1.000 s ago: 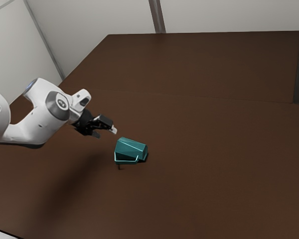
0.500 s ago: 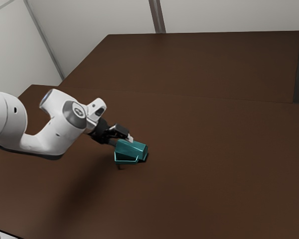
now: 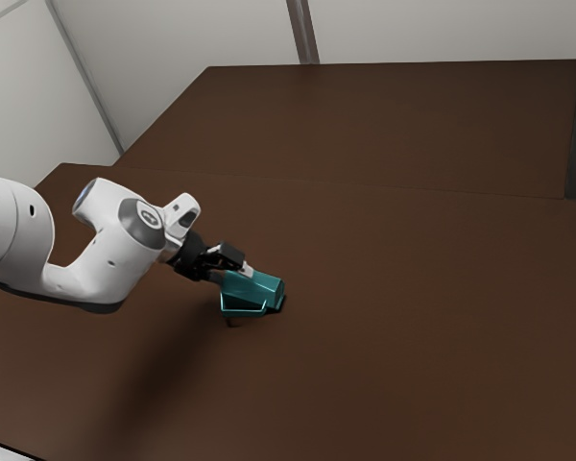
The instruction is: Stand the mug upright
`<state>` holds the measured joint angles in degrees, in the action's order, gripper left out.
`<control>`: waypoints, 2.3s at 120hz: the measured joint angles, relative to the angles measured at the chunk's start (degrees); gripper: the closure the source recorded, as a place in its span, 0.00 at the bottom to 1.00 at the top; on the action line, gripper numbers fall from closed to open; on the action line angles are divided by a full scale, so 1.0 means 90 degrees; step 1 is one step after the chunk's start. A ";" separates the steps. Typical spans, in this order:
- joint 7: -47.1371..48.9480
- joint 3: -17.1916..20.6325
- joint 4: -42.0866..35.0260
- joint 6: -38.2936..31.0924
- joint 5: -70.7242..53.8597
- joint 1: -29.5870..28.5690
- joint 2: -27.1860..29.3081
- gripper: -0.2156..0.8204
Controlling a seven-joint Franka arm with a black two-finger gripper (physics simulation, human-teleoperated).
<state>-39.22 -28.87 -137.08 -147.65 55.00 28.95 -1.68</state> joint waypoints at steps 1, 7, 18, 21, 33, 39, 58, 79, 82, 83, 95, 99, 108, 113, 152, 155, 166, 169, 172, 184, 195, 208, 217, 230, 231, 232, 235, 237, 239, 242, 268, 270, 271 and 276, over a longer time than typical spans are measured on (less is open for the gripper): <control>-0.0003 0.0006 0.0001 -0.0005 0.0001 0.0001 0.0000 0.34; -0.0022 0.0047 0.0004 -0.0030 0.0005 0.0020 -0.0001 0.36; -0.0051 0.0093 0.0012 -0.0071 0.0012 0.0127 -0.0002 0.39; -0.0058 0.0106 0.0013 -0.0083 0.0014 0.0159 -0.0002 0.40; -0.0084 0.0161 0.0021 -0.0123 0.0079 0.0273 -0.0003 0.42; -0.0095 0.0196 0.0039 -0.0137 0.0119 0.0308 -0.0003 0.42; -0.0121 0.0320 0.0203 -0.0158 0.0184 0.0321 0.0000 0.44; -0.0134 0.0357 0.0525 -0.0156 0.0274 0.0377 -0.0129 0.44; -0.0136 0.0360 0.0561 -0.0152 0.0305 0.0393 -0.0157 0.44; -0.0136 0.0361 0.0571 -0.0150 0.0314 0.0400 -0.0166 0.44; -0.0142 0.0369 0.0637 -0.0134 0.0479 0.0487 -0.0257 0.44; -0.0144 0.0387 0.0660 -0.0128 0.0536 0.0499 -0.0284 0.45; -0.0139 0.0434 0.0688 -0.0118 0.0633 0.0515 -0.0308 0.47; -0.0117 0.0479 0.0693 -0.0107 0.0676 0.0506 -0.0308 0.48; 0.0344 0.0550 0.0697 0.0288 0.0774 0.0512 -0.0284 0.74; 0.0375 0.0551 0.0698 0.0302 0.0772 0.0513 -0.0281 0.77; 0.0483 0.0552 0.0708 0.0338 0.0760 0.0514 -0.0275 0.85; 0.0510 0.0552 0.0716 0.0346 0.0757 0.0514 -0.0272 0.87; 0.0535 0.0552 0.0730 0.0352 0.0754 0.0513 -0.0270 0.88; 0.0629 0.0545 0.0778 0.0375 0.0748 0.0506 -0.0264 0.92; 0.0705 0.0535 0.0790 0.0393 0.0742 0.0503 -0.0248 0.93; 0.0788 0.0502 0.0794 0.0452 0.0728 0.0505 -0.0222 0.94; 0.0848 0.0496 0.0794 0.0490 0.0705 0.0494 -0.0197 0.95; 0.0932 0.0490 0.0797 0.0546 0.0682 0.0496 -0.0187 0.95; 0.0938 0.0489 0.0798 0.0549 0.0677 0.0497 -0.0186 0.95; 0.0944 0.0488 0.0799 0.0553 0.0669 0.0498 -0.0184 0.95; 0.0968 0.0487 0.0800 0.0565 0.0622 0.0502 -0.0159 0.95; 0.0989 0.0484 0.0807 0.0587 0.0572 0.0505 -0.0143 0.96; 0.1016 0.0479 0.0826 0.0620 0.0506 0.0508 -0.0129 0.96; 0.1066 0.0464 0.0879 0.0685 0.0367 0.0516 -0.0115 0.96; 0.1734 0.0364 0.1364 0.1459 -0.1313 0.0490 -0.0012 0.96; 0.1801 0.0359 0.1397 0.1521 -0.1491 0.0484 0.0004 0.97; 0.1834 0.0357 0.1410 0.1550 -0.1574 0.0480 0.0010 0.97; 0.1998 0.0349 0.1454 0.1684 -0.1974 0.0461 0.0049 0.97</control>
<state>-21.24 -25.73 -123.99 -132.49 37.24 33.10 -1.24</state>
